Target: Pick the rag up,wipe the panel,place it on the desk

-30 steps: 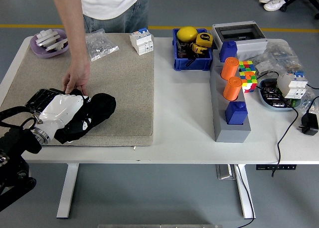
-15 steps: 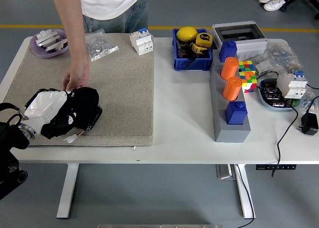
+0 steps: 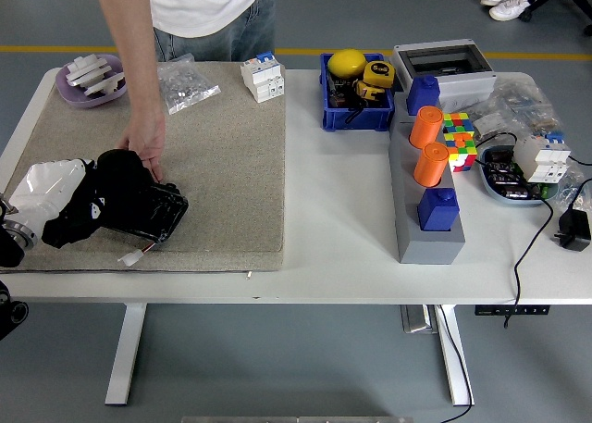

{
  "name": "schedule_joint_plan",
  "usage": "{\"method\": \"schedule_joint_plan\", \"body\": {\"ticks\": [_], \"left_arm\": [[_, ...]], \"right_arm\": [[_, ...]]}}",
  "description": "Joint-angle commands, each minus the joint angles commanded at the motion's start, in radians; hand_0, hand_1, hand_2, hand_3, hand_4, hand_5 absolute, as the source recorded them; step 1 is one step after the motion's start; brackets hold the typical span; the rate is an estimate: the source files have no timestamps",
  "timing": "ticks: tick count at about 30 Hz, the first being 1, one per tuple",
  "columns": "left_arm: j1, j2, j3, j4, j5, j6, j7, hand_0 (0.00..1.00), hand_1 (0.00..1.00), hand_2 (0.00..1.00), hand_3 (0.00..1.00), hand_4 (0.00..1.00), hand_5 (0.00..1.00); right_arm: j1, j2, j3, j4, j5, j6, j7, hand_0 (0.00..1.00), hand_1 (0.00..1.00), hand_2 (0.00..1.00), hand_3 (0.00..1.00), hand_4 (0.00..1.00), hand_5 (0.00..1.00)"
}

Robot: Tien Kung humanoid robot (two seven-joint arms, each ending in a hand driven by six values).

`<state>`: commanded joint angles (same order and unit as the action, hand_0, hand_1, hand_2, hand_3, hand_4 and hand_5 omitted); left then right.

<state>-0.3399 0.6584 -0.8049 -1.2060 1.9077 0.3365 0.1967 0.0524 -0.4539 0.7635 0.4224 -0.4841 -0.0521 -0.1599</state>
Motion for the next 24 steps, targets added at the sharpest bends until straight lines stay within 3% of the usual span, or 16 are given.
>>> {"method": "schedule_joint_plan", "body": {"ticks": [7,24], "left_arm": [[-0.018,0.006,-0.015,0.089,-0.015,0.008,-0.017,0.233,0.16,0.528,0.515,0.254,0.002],[-0.08,0.02,-0.012,0.218,-0.045,0.017,-0.035,0.233,0.163,0.524,0.513,0.253,0.002]], "right_arm": [[0.002,0.002,0.002,0.001,-0.001,-0.001,0.0,0.814,0.673,0.688,0.639,0.954,0.772],[0.005,-0.001,-0.005,0.003,0.002,0.0,0.0,0.813,0.673,0.688,0.639,0.955,0.773]]}}
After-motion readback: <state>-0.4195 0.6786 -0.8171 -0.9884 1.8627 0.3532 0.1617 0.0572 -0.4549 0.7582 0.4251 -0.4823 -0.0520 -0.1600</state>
